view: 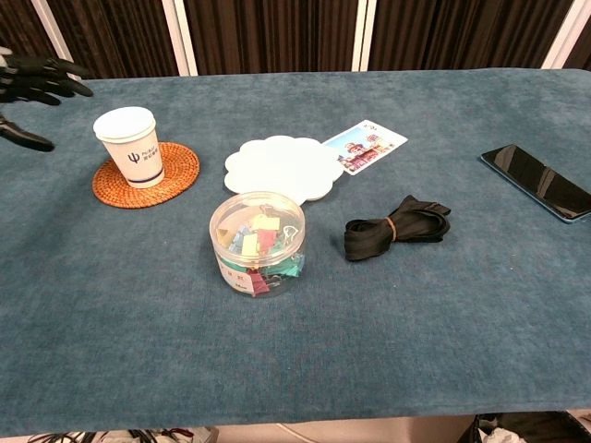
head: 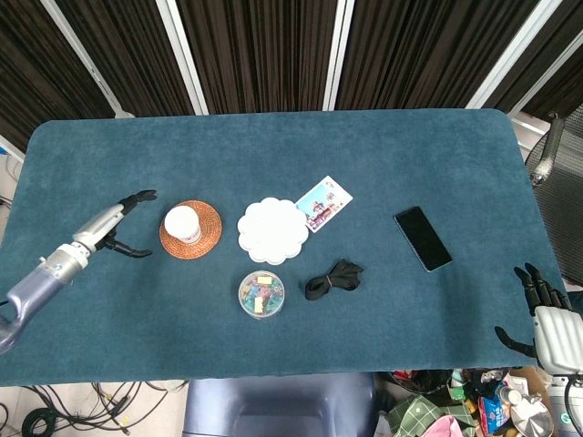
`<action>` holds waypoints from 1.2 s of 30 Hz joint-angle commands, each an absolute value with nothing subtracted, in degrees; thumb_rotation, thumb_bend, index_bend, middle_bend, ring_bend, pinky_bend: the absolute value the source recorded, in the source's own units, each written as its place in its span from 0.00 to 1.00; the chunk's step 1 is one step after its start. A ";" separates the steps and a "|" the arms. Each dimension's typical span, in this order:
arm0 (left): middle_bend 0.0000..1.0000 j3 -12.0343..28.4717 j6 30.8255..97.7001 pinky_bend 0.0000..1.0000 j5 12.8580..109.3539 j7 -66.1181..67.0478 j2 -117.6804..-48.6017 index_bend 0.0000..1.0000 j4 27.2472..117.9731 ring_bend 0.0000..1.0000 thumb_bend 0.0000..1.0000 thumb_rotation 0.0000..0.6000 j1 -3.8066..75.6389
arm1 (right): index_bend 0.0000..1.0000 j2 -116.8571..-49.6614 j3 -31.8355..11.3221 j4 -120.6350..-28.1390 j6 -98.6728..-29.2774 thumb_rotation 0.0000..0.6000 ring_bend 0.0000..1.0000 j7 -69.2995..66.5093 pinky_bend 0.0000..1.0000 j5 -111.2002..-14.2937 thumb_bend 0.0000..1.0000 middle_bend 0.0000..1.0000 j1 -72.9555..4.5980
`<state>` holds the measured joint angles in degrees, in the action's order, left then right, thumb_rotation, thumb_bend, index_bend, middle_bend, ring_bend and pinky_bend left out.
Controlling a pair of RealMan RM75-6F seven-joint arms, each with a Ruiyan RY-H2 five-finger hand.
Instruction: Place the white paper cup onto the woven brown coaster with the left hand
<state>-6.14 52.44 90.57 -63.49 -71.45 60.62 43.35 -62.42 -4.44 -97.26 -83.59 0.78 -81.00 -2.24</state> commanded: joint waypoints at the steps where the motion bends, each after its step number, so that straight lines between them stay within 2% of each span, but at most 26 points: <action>1: 0.08 -4.35 56.89 0.00 83.97 -41.45 -60.52 0.00 76.86 0.00 0.09 1.00 38.30 | 0.00 -62.45 -4.44 -97.26 -83.62 1.00 0.13 0.83 0.16 -81.00 0.13 0.00 -2.22; 5: 0.08 -3.47 62.33 0.00 79.89 -27.69 -57.25 0.00 84.45 0.00 0.09 1.00 34.25 | 0.00 -62.45 -4.43 -97.27 -83.70 1.00 0.13 0.84 0.16 -81.09 0.13 0.00 -2.21; 9: 0.08 -4.42 69.54 0.00 77.45 -14.61 -55.92 0.00 90.80 0.00 0.09 1.00 28.47 | 0.00 -62.44 -4.43 -97.26 -83.84 1.00 0.13 0.79 0.16 -81.26 0.13 0.00 -2.18; 13: 0.08 -4.76 76.86 0.00 76.64 -8.80 -57.08 0.00 93.69 0.00 0.09 1.00 22.92 | 0.00 -62.46 -4.43 -97.14 -84.04 1.00 0.13 0.74 0.16 -81.55 0.13 0.00 -2.18; 18: 0.08 -5.33 84.89 0.00 77.78 -7.96 -59.30 0.00 93.77 0.00 0.09 1.00 16.16 | 0.00 -62.62 -4.34 -96.68 -84.35 1.00 0.13 0.69 0.16 -82.34 0.12 0.00 -2.25; 22: 0.08 -6.20 85.92 0.00 77.87 -8.19 -59.13 0.00 94.48 0.00 0.08 1.00 13.11 | 0.00 -62.66 -4.23 -96.38 -84.35 1.00 0.13 0.62 0.16 -82.86 0.12 0.00 -2.38; 31: 0.08 -5.38 89.19 0.00 79.60 -4.78 -57.09 0.01 98.10 0.00 0.08 1.00 9.68 | 0.00 -63.02 -4.30 -95.93 -84.67 1.00 0.13 1.02 0.16 -83.51 0.12 0.00 -2.60; 36: 0.08 -4.66 88.77 0.00 79.22 -4.93 -56.18 0.01 98.38 0.00 0.08 1.00 8.69 | 0.00 -63.45 -4.43 -96.27 -84.28 1.00 0.13 1.91 0.16 -83.34 0.12 0.00 -2.97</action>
<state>-4.80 88.91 79.26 -4.80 -56.29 98.32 8.80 -63.37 -4.41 -96.21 -84.32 1.81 -83.36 -2.93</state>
